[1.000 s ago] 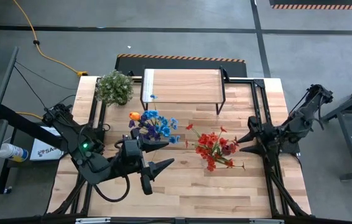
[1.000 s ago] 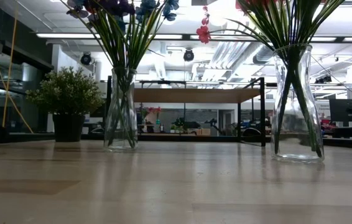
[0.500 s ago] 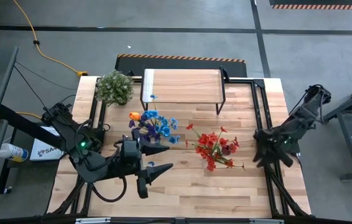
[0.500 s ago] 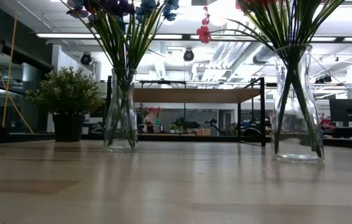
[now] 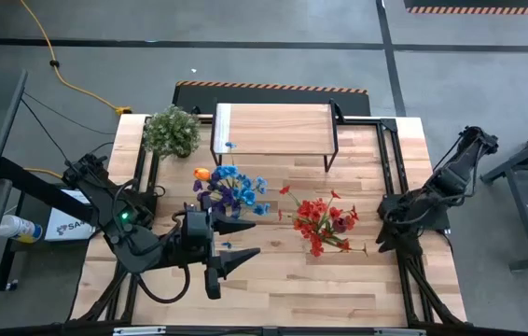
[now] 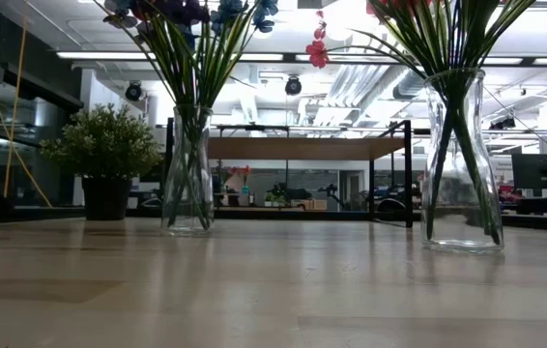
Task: Pick and place flowers into a vace then onto a shelf
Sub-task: Put the right transparent vase on the shelf
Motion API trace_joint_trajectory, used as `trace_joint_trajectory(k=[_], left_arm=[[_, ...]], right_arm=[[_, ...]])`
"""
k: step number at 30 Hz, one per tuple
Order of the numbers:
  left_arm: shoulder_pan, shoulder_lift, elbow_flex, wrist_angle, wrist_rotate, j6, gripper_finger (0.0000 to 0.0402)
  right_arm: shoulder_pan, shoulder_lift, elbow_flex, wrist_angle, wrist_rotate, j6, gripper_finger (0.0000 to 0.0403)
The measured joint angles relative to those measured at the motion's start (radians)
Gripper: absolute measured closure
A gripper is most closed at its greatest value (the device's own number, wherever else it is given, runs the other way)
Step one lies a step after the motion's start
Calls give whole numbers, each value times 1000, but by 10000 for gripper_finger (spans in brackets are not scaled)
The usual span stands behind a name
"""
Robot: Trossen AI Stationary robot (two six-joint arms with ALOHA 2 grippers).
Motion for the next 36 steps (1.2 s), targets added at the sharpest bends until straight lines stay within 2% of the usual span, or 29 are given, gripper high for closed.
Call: trace_joint_trajectory(k=[5, 10, 20, 24, 29, 32, 36], left_arm=[[0, 0, 0, 0, 15, -1, 115], [0, 0, 0, 0, 14, -2, 115], [0, 0, 0, 0, 13, -38, 115], [2, 0, 0, 0, 13, -44, 115], [2, 0, 0, 0, 9, -44, 115], [2, 0, 0, 0, 3, -44, 115], [2, 0, 0, 1, 2, -51, 115]], right_arm=[[54, 14, -112, 15, 65, 26, 265], [139, -15, -241, 23, 133, 124, 265], [295, -106, -393, 88, 532, 230, 265], [304, -106, -480, 305, 671, 196, 265], [302, -103, -573, 656, 846, 19, 265], [302, -98, -586, 708, 902, -56, 265], [302, -98, -586, 708, 904, -78, 265]])
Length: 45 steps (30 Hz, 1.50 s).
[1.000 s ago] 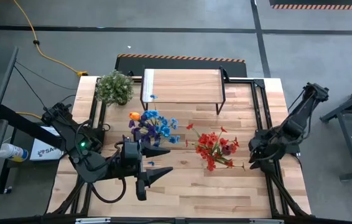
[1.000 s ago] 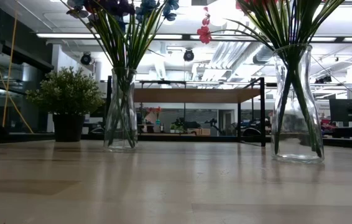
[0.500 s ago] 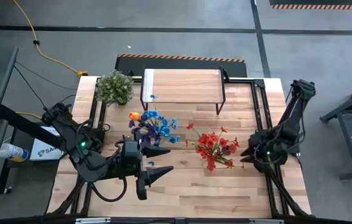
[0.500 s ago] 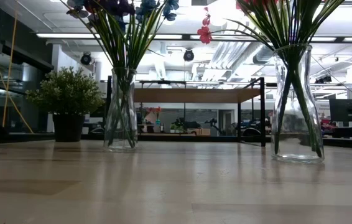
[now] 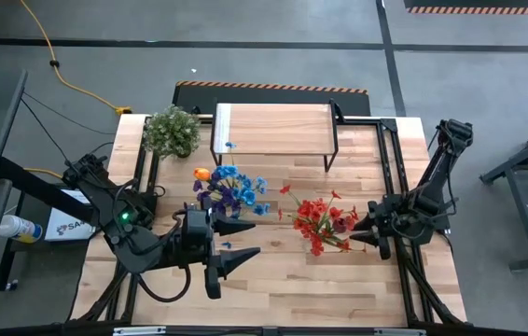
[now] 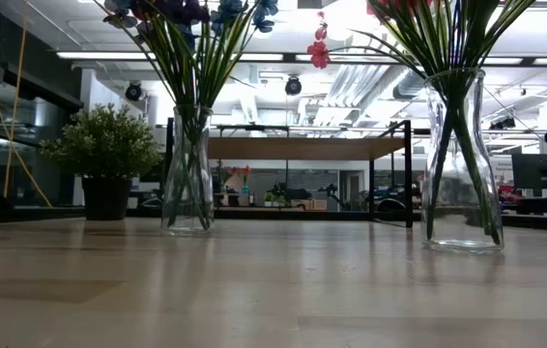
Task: Pick and place flowers into a vace then onto a shelf
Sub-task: Put the right transparent vase on the shelf
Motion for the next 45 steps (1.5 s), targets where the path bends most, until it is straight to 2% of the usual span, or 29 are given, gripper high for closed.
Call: trace_joint_trajectory(k=[9, 15, 19, 27, 31, 35, 45], left_arm=[[0, 0, 0, 0, 0, -3, 115], [0, 0, 0, 0, 0, -7, 115], [0, 0, 0, 0, 0, -17, 115], [0, 0, 0, 0, -6, -19, 115], [1, 0, 0, 0, -20, -19, 115], [1, 0, 0, 0, -23, -19, 115], [1, 0, 0, -1, -24, -19, 115]], right_arm=[[0, 0, 0, 8, -10, 18, 265], [0, 0, 0, 8, 44, -34, 260], [0, 0, 0, 8, 46, -52, 229], [0, 0, 0, 8, 48, -97, 114], [0, 0, 0, 35, 86, -104, 72], [0, 0, 1, 69, 71, -88, 56], [0, 2, 1, 84, 84, -136, 54]])
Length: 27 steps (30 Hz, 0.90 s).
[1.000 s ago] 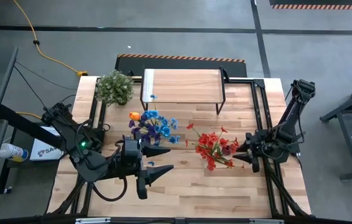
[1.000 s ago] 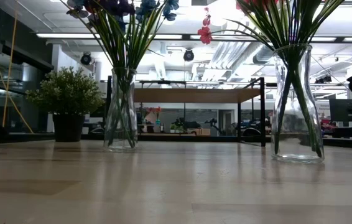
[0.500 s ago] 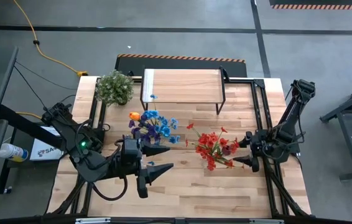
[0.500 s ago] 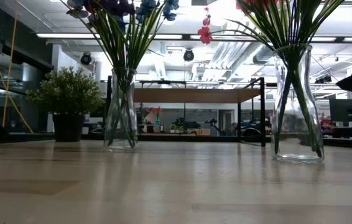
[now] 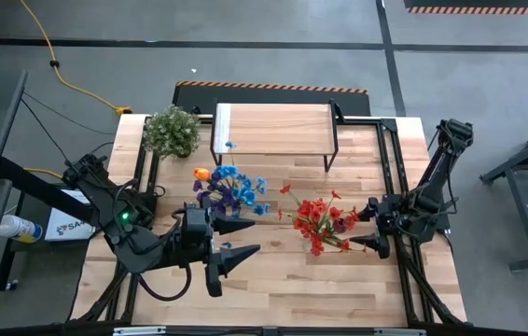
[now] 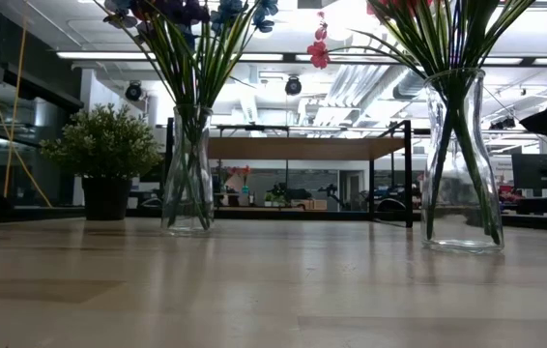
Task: Pick and place flowers into a vace then onto a shelf
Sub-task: Put the right transparent vase on the shelf
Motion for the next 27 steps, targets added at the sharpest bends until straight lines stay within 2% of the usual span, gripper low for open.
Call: trace_joint_trajectory(k=[5, 15, 22, 27], left_arm=[[0, 0, 0, 0, -3, 0, 115], [0, 0, 0, 0, -3, 0, 115], [0, 0, 0, 0, -2, 0, 115], [0, 0, 0, 0, -2, 0, 115]], right_arm=[[0, 36, 0, 71, 0, -22, 55], [0, 230, 0, 393, -49, -183, 54], [-38, 361, 0, 395, -37, -73, 55], [-104, 422, 0, 448, -72, -28, 54]])
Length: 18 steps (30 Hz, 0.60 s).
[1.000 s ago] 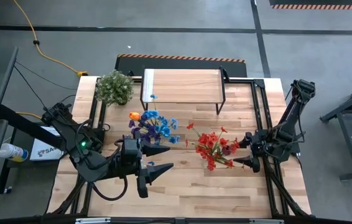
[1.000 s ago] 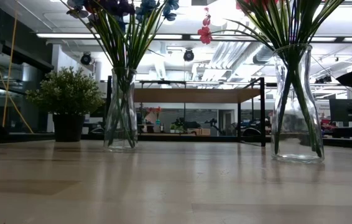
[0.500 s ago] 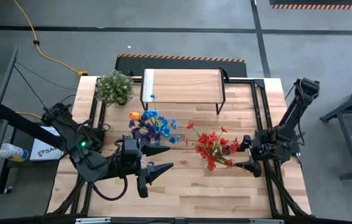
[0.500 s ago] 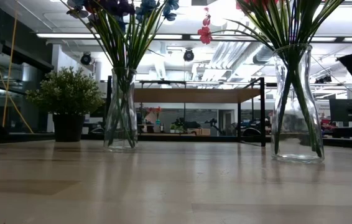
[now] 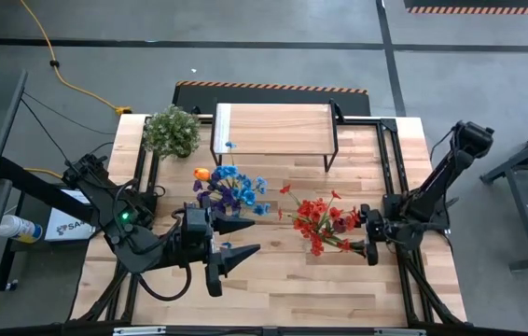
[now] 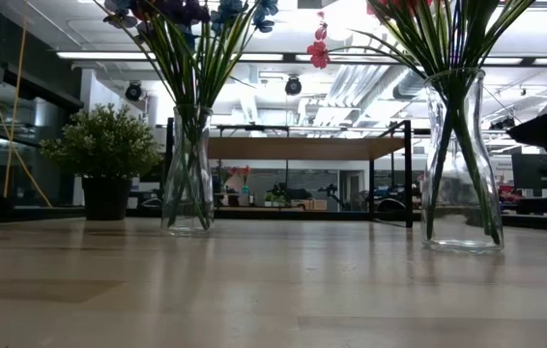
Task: Pick and place flowers into a vace then onto a shelf
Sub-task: Put the right transparent vase on the shelf
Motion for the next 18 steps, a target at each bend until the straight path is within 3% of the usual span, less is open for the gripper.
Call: trace_joint_trajectory(k=[7, 18], left_arm=[[0, 0, 0, 0, 0, 0, 115], [0, 0, 0, -1, 1, 0, 115]], right_arm=[[-66, 62, 0, 125, -118, -50, 56], [-110, 128, 0, 198, -151, -13, 54]])
